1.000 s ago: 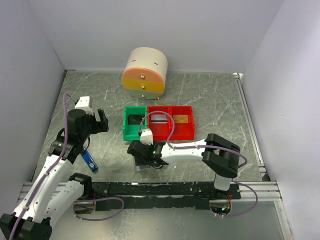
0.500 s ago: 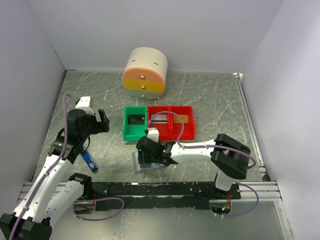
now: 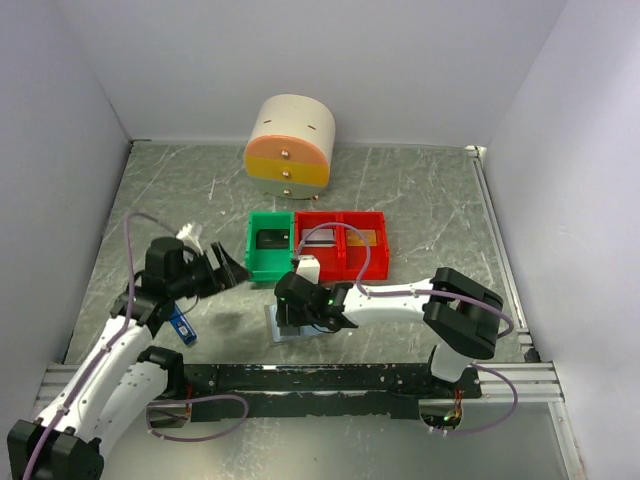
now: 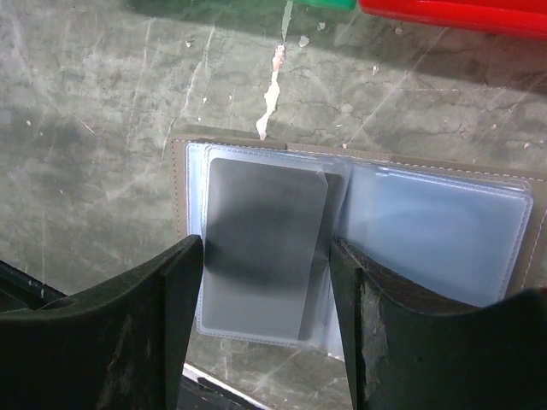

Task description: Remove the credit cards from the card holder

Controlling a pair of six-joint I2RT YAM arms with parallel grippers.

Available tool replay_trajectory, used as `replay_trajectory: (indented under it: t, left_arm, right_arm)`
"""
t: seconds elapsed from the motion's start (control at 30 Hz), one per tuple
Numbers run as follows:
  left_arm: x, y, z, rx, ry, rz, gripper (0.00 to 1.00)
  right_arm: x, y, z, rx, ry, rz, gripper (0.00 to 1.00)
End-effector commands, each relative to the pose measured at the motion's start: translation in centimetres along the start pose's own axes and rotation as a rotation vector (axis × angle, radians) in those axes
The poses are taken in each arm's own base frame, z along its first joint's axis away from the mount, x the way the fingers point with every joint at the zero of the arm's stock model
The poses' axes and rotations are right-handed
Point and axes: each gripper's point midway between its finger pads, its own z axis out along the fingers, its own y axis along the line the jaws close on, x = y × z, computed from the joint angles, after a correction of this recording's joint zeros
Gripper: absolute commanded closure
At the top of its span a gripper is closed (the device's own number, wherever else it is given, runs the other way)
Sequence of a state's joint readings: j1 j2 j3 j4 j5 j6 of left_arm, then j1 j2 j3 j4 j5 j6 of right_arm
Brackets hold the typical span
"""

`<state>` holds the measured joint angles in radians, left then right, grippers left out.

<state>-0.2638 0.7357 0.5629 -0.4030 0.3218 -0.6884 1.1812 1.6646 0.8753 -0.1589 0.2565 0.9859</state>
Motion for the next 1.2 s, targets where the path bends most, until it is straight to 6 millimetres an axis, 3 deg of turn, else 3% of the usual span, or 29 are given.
replay_trajectory:
  t: [0.0,0.13,0.3,0.83,1.17]
  left_arm:
    - [6.0,-1.4,-0.9,0.15,0.186,-0.229,0.1]
    - [9.5,-0.7,-1.6,0.16,0.231,-0.307,0.12]
    - [12.2,0.4,-1.4,0.109,0.324,-0.298,0.14]
    - [14.7,-3.1,2.0,0.259,0.407,-0.096,0.35]
    - [15.3,-2.8,3.9,0.212,0.384,-0.064,0.53]
  right_arm:
    - [1.5,-1.3,0.3,0.025,0.042,0.022,0.4]
    - [1.5,-1.3,0.4,0.015,0.045,0.033,0.4]
    - [1.5,-1.1,0.5,0.0,0.049,0.046,0.4]
    - [1.6,-1.1,0.5,-0.042,0.075,0.087,0.4]
    - [1.5,-1.4,0.5,-0.04,0.082,0.087,0.4]
